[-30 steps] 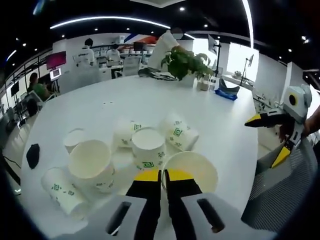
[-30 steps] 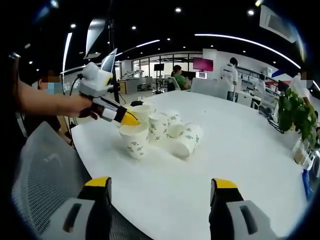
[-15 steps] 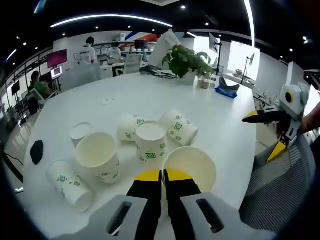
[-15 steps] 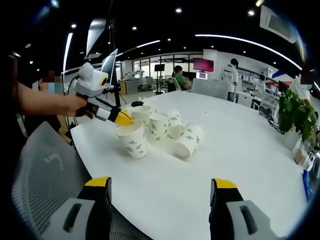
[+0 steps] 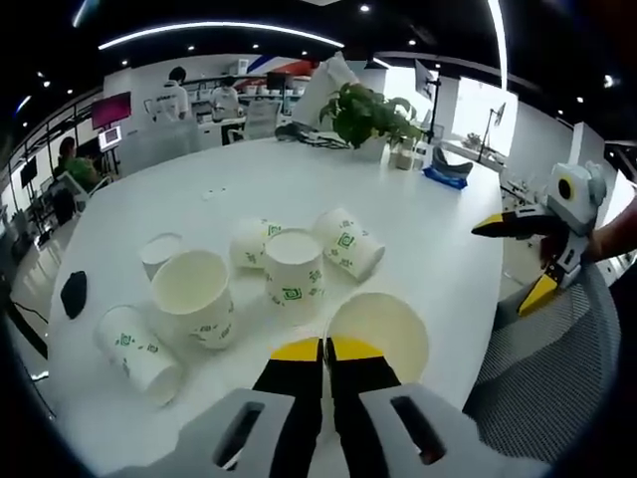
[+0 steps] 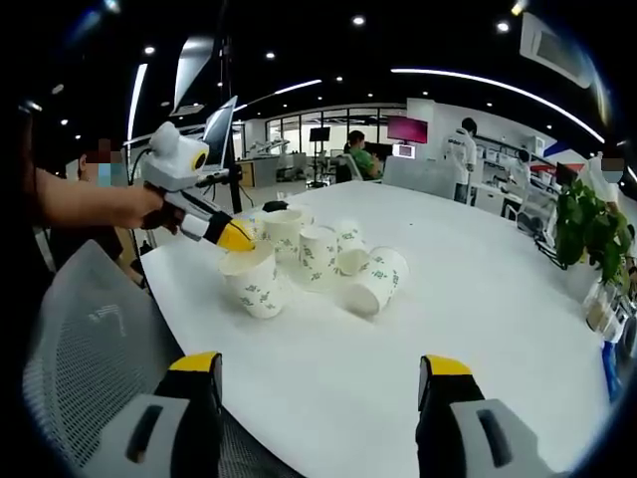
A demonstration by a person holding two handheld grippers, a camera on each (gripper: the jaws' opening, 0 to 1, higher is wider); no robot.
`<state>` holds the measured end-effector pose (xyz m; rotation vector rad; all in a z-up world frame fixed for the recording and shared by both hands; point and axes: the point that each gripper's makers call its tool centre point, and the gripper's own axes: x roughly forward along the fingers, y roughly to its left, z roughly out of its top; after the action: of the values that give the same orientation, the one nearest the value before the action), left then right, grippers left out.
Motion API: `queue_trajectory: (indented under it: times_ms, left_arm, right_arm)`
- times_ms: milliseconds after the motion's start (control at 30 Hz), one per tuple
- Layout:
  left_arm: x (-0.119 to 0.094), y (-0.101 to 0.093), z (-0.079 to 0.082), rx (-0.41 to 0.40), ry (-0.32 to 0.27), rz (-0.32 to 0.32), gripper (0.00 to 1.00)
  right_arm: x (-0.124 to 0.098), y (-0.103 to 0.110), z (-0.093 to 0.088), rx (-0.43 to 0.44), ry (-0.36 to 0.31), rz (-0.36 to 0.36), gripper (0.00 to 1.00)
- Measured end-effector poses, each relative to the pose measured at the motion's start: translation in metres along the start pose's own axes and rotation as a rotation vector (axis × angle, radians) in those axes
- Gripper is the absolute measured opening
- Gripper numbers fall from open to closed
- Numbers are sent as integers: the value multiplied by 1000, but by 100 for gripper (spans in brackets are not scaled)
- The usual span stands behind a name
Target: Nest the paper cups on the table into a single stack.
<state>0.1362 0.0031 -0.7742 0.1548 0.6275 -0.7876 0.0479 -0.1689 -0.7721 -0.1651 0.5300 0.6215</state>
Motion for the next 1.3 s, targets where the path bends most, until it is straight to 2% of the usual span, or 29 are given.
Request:
queue_trajectory:
  times_ms: [467,1000,1300]
  left_arm:
    - [-4,-13,-10,7,44,-36,0]
    - [-1,-18,-7,13,29,-44,1]
    - [-3,-15,-3,26,9,-35,7]
  right_arm:
    - [1,1,-2,-7,8,10,81]
    - [1,2,-3,-16,17,10,80]
    - [1,2,-3,-18,16,13,80]
